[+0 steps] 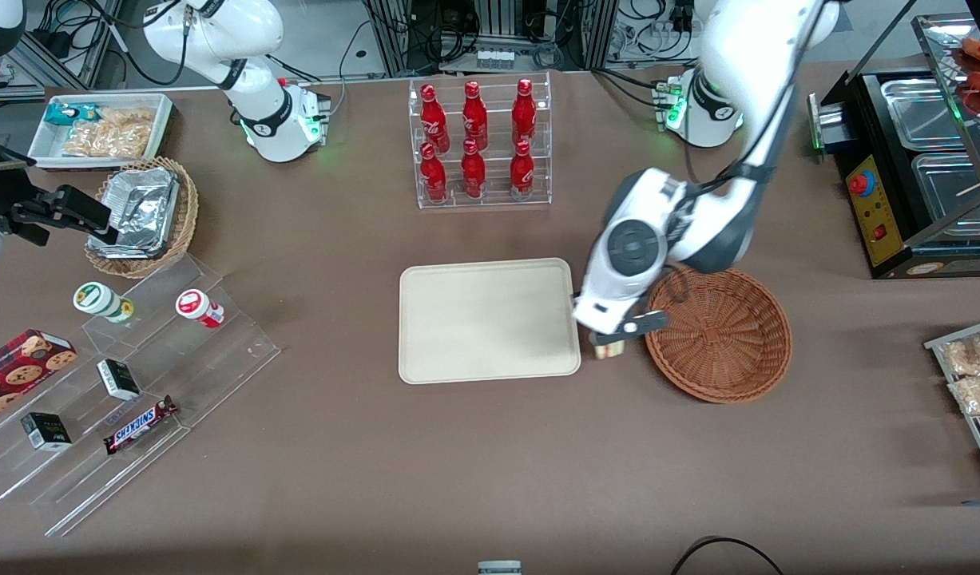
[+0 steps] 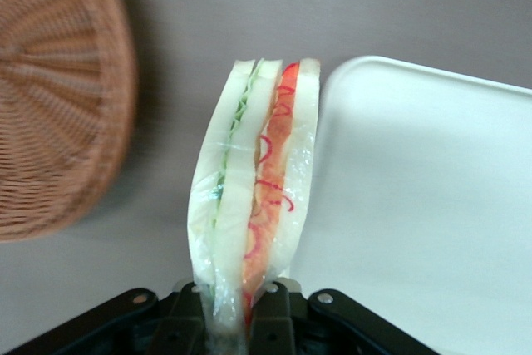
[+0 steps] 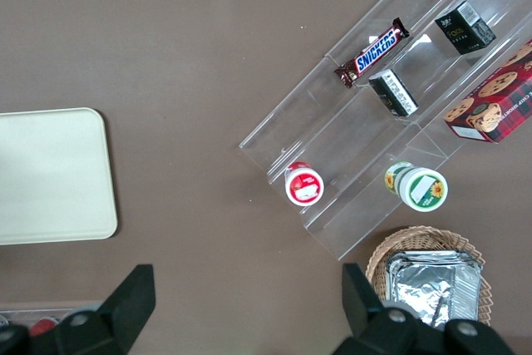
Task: Place sandwich from basket to tray
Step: 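Carry the held sandwich over the cream tray with the left gripper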
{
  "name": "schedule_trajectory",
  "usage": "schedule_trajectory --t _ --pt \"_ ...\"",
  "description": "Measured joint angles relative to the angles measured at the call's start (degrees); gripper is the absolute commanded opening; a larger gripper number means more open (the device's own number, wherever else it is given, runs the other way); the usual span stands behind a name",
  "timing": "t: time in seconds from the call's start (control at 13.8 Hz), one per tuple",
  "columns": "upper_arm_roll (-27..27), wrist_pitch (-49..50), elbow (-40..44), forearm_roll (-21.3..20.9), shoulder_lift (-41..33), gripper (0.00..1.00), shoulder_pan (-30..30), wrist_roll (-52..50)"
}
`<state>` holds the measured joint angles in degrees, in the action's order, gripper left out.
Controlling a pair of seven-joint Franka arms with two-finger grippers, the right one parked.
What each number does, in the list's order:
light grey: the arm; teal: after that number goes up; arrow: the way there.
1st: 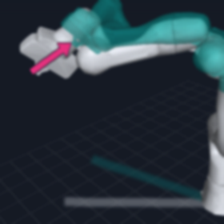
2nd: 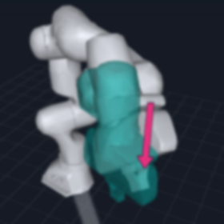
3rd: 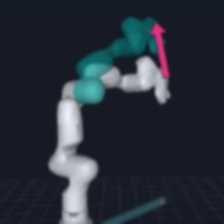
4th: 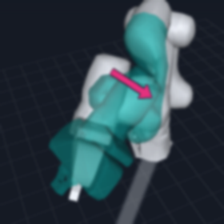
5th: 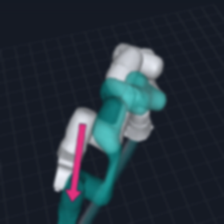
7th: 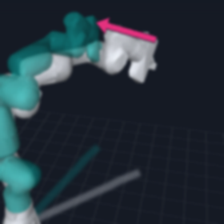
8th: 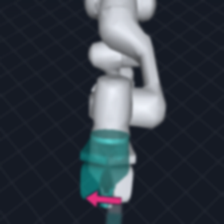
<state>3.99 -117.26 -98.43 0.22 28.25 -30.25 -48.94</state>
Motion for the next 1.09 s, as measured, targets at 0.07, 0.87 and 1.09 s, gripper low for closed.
schedule_trajectory --t 0.07,0.87,1.09 --pt "0.20 -1.57 1.80 0.21 2.01 0.12 -1.33 -1.77" --pt "0.59 -5.94 13.00 0.47 12.29 0.13 -12.68 -8.04" --pt "0.55 -6.06 13.22 0.47 13.40 0.32 -13.27 -8.44"
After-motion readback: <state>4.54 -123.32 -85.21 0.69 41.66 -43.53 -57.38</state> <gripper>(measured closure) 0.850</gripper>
